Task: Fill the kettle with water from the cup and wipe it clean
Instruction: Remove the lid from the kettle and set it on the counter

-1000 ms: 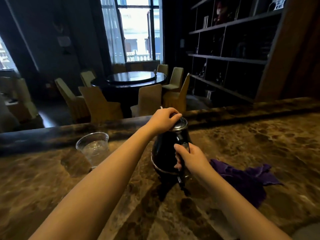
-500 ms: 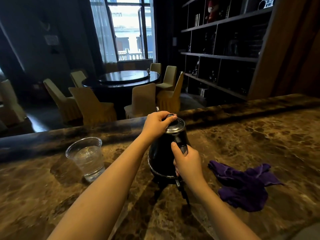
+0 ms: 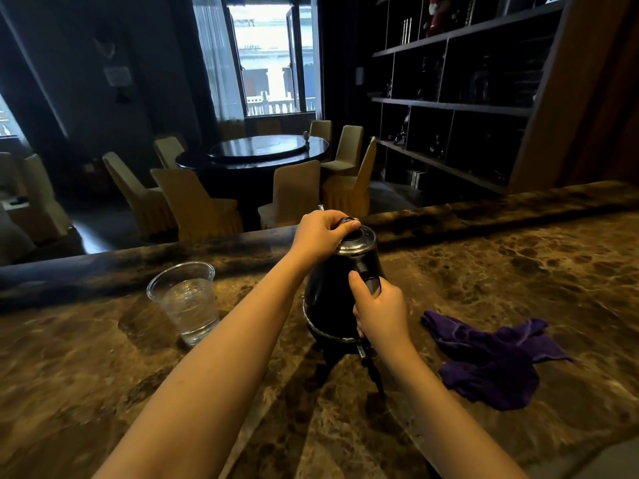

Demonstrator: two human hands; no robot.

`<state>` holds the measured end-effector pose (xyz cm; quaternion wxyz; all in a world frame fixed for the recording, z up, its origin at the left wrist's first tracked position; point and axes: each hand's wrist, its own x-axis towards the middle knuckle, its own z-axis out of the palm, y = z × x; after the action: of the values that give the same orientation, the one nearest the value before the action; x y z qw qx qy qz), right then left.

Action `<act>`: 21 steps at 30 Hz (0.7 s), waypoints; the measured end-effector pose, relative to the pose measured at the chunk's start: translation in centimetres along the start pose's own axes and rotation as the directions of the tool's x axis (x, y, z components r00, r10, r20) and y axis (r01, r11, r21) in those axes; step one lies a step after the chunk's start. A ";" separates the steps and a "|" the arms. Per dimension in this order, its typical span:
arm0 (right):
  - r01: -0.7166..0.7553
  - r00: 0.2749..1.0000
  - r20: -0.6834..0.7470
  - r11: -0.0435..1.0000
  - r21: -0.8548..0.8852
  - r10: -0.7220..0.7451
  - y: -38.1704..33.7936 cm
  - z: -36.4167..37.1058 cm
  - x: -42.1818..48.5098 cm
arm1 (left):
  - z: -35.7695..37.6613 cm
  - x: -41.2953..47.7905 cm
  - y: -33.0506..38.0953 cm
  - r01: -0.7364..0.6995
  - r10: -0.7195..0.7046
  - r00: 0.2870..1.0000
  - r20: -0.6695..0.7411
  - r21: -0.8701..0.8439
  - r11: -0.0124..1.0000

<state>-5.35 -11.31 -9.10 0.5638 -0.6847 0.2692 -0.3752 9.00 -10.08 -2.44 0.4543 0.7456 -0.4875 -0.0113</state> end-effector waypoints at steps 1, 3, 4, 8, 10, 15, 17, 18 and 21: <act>-0.001 1.000 -0.006 1.000 0.003 0.001 0.1 0.0 0.0 | 0.0 -0.1 0.1 0.007 -0.007 1.000 0.006 0.007 1.000; 0.002 1.000 -0.020 1.000 0.002 -0.002 0.2 0.1 0.1 | 0.0 -0.1 0.1 0.019 -0.019 1.000 0.006 0.021 1.000; 0.005 1.000 -0.025 1.000 -0.002 -0.005 0.3 0.1 0.1 | -0.1 0.0 0.2 0.035 -0.035 0.999 -0.002 0.009 0.999; 0.031 0.998 -0.053 0.999 -0.025 -0.033 0.4 0.2 0.2 | -0.4 0.7 0.7 0.141 -0.146 0.988 -0.056 -0.084 0.986; 0.033 0.998 -0.056 0.999 -0.028 -0.035 0.5 0.3 0.3 | -0.3 0.5 0.9 0.131 -0.134 0.990 -0.045 -0.050 0.990; 0.040 0.998 -0.044 0.999 -0.017 -0.041 0.6 0.1 0.3 | -1.7 -2.1 1.0 0.137 -0.190 0.960 -0.206 -0.247 0.959; 0.030 0.999 -0.032 1.000 0.002 -0.030 0.6 0.1 0.4 | -3.0 -3.6 0.9 0.129 -0.196 0.944 -0.263 -0.253 0.959; 0.027 0.999 -0.025 1.000 0.006 -0.027 0.6 0.1 0.5 | -3.7 -4.7 0.8 0.131 -0.200 0.939 -0.280 -0.247 0.960; 0.032 0.999 -0.017 0.999 0.004 -0.032 0.7 0.1 0.6 | -5.5 -9.1 -0.8 0.171 -0.223 0.935 -0.276 -0.198 0.965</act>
<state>-4.92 -11.92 -9.67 0.5569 -0.6846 0.2621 -0.3905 7.34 0.36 -3.61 0.5810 0.7422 -0.3337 0.0131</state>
